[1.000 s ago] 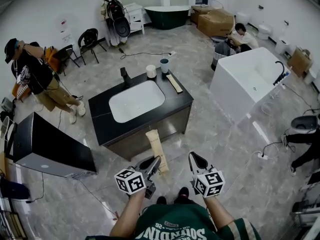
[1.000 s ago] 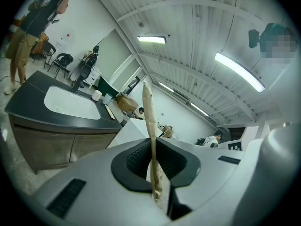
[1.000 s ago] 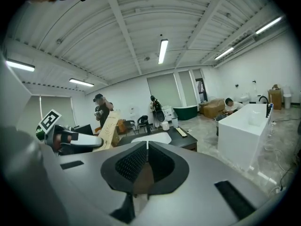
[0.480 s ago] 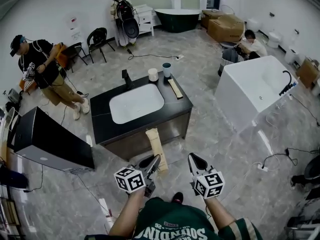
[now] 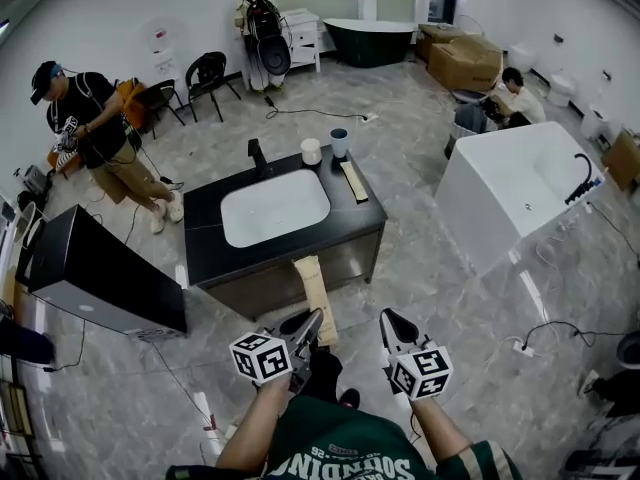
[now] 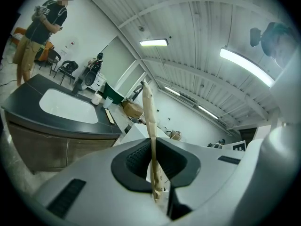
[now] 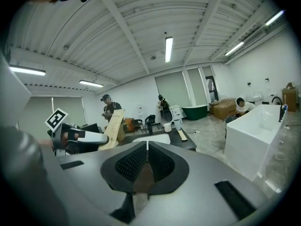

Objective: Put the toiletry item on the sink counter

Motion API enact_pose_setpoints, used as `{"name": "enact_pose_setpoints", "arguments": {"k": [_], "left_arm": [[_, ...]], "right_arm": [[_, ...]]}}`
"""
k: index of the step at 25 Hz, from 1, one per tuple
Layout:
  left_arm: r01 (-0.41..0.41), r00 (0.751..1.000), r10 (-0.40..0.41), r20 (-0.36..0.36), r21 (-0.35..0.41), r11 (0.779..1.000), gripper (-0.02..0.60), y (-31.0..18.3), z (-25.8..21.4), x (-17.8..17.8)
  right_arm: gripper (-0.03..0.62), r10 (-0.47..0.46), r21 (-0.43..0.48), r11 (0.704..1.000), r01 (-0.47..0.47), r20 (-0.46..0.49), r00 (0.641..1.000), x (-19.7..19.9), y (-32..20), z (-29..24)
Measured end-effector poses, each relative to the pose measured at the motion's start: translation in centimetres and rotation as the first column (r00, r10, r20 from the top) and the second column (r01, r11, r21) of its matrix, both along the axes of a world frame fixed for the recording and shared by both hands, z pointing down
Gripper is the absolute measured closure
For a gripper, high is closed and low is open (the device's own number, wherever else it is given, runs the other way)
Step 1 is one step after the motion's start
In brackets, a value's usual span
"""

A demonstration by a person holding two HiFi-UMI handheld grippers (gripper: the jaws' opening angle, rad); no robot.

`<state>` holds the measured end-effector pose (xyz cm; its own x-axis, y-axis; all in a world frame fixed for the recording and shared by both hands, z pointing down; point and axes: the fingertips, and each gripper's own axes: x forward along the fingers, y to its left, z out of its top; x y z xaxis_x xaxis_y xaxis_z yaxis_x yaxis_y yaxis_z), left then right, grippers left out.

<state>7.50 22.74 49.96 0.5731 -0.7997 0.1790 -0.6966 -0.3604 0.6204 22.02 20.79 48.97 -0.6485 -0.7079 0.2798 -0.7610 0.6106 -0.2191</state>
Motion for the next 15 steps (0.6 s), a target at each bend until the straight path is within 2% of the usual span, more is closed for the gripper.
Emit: {"name": "enact_pose_setpoints", "arguments": {"k": [6,15], "left_arm": [[0.001,1.000,-0.001,-0.013,0.003,1.000,0.548,-2.6,0.7,-0.1],[0.014,0.998,-0.015,-0.055,-0.015,1.000,0.548,-10.0,2.7,-1.6]], "right_arm": [[0.551,0.002,-0.007,1.000,-0.002,-0.009,1.000,0.1,-2.7,0.7],[0.551,-0.015,-0.022,1.000,0.014,-0.032,0.999,-1.8,-9.8,2.4]]}}
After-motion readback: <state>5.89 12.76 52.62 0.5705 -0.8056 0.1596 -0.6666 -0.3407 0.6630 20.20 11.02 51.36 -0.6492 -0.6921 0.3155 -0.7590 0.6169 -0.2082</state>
